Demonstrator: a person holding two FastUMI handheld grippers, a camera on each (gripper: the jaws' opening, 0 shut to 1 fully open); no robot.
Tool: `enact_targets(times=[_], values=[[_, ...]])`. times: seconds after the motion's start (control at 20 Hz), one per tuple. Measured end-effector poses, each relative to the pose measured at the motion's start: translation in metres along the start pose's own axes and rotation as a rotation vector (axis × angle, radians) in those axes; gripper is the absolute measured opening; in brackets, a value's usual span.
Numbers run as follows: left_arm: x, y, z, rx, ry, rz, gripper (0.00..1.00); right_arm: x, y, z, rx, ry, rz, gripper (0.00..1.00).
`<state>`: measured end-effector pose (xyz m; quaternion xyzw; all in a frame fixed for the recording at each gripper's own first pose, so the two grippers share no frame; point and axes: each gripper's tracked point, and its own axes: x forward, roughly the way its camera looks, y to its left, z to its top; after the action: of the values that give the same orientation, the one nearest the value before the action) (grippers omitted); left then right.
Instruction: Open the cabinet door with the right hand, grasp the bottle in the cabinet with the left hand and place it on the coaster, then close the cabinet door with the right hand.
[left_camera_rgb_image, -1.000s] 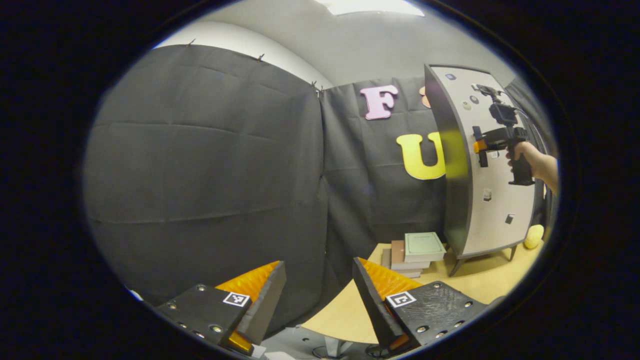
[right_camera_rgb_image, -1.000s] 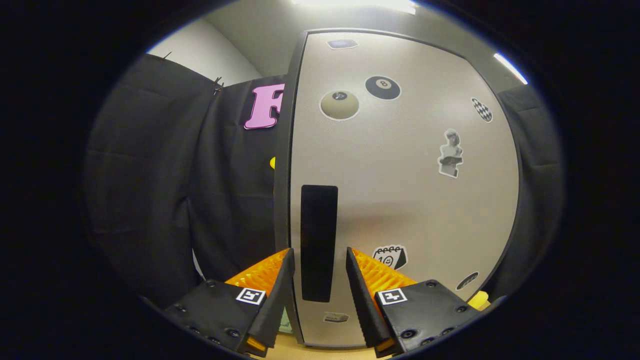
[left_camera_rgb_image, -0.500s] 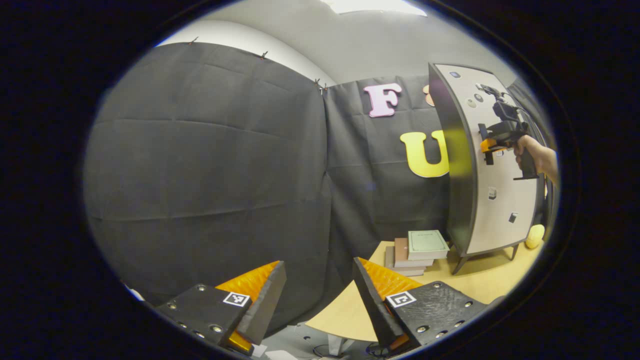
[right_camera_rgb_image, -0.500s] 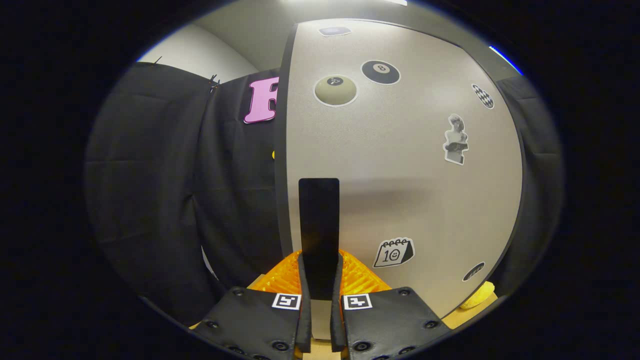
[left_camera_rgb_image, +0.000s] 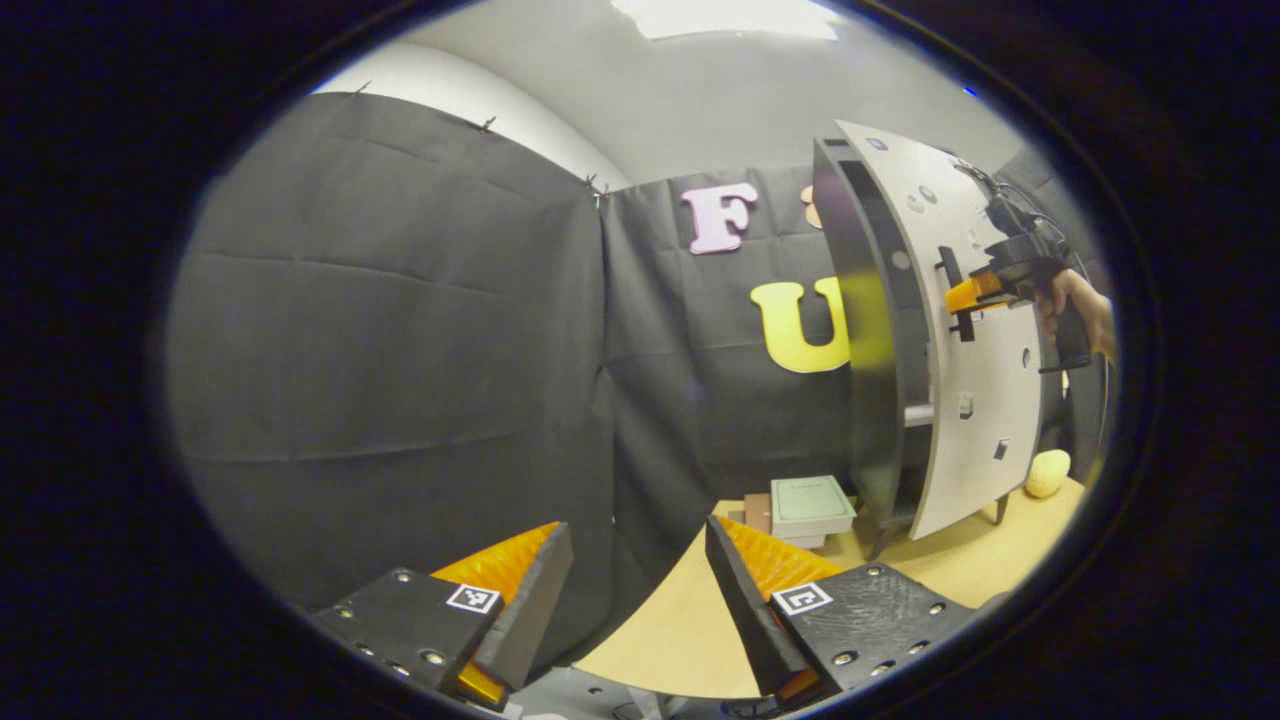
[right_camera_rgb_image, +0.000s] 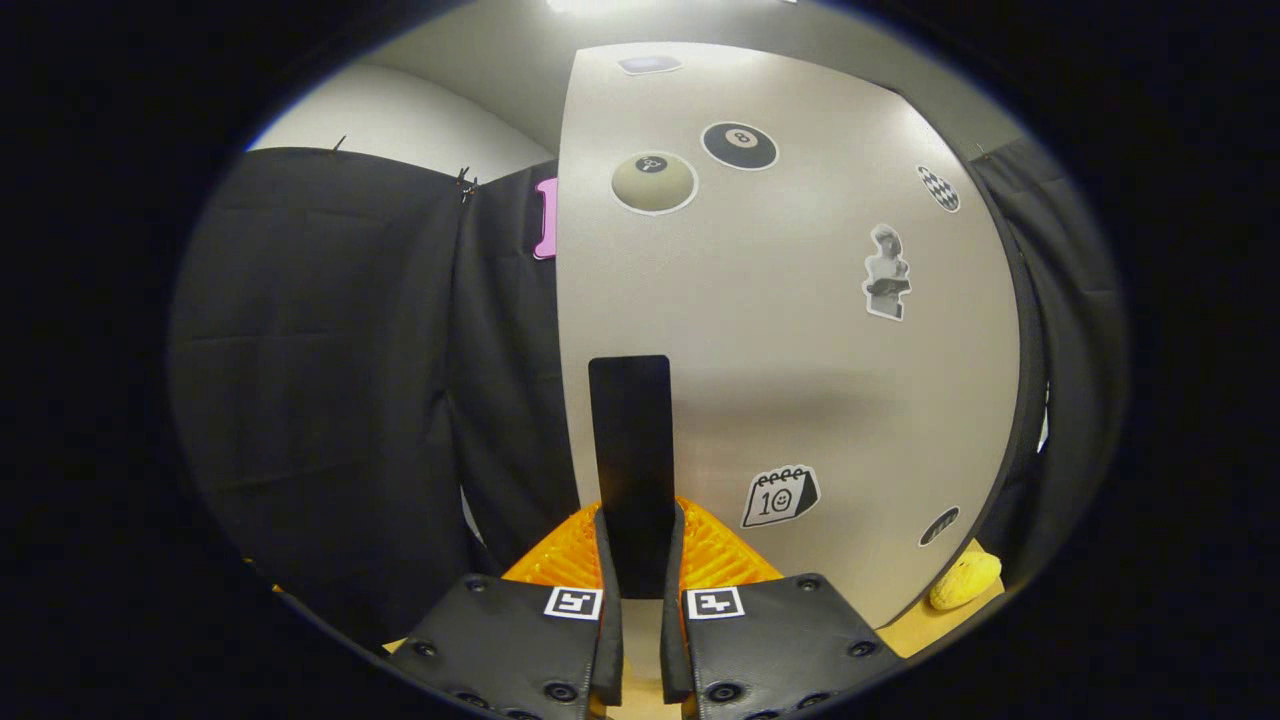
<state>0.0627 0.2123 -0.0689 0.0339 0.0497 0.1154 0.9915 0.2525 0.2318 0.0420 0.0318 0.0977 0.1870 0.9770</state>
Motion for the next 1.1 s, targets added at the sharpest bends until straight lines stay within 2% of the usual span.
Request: enact_targets(times=[0.2, 0.35, 0.45, 0.65, 0.7, 0.75, 0.95, 1.0, 1.1], values=[[0.03, -0.033, 0.016, 0.004, -0.028, -0.083, 0.83, -0.011, -0.005, -0.002, 0.01, 0.004, 0.022, 0.17], [0.027, -0.051, 0.029, 0.007, -0.054, -0.137, 0.81, -0.019, -0.008, -0.002, 0.02, 0.012, 0.037, 0.17], [0.027, -0.067, 0.033, 0.004, -0.063, -0.158, 0.83, -0.023, -0.012, -0.003, 0.023, 0.014, 0.05, 0.17], [0.026, -0.11, 0.037, -0.007, -0.067, -0.202, 0.81, -0.032, -0.021, -0.005, 0.049, 0.008, 0.111, 0.17], [0.025, -0.121, 0.04, -0.002, -0.072, -0.211, 0.81, -0.035, -0.024, -0.005, 0.045, 0.009, 0.123, 0.14], [0.024, -0.131, 0.042, 0.002, -0.077, -0.216, 0.81, -0.037, -0.027, -0.005, 0.034, 0.009, 0.132, 0.17], [0.011, -0.176, 0.053, -0.008, -0.078, -0.243, 0.83, -0.048, -0.038, -0.006, 0.01, 0.014, 0.174, 0.17], [0.008, -0.189, 0.056, -0.006, -0.079, -0.25, 0.83, -0.05, -0.04, -0.006, 0.009, 0.011, 0.187, 0.14], [0.006, -0.215, 0.058, -0.003, -0.079, -0.268, 0.81, -0.053, -0.048, -0.006, 0.006, 0.008, 0.209, 0.17]])
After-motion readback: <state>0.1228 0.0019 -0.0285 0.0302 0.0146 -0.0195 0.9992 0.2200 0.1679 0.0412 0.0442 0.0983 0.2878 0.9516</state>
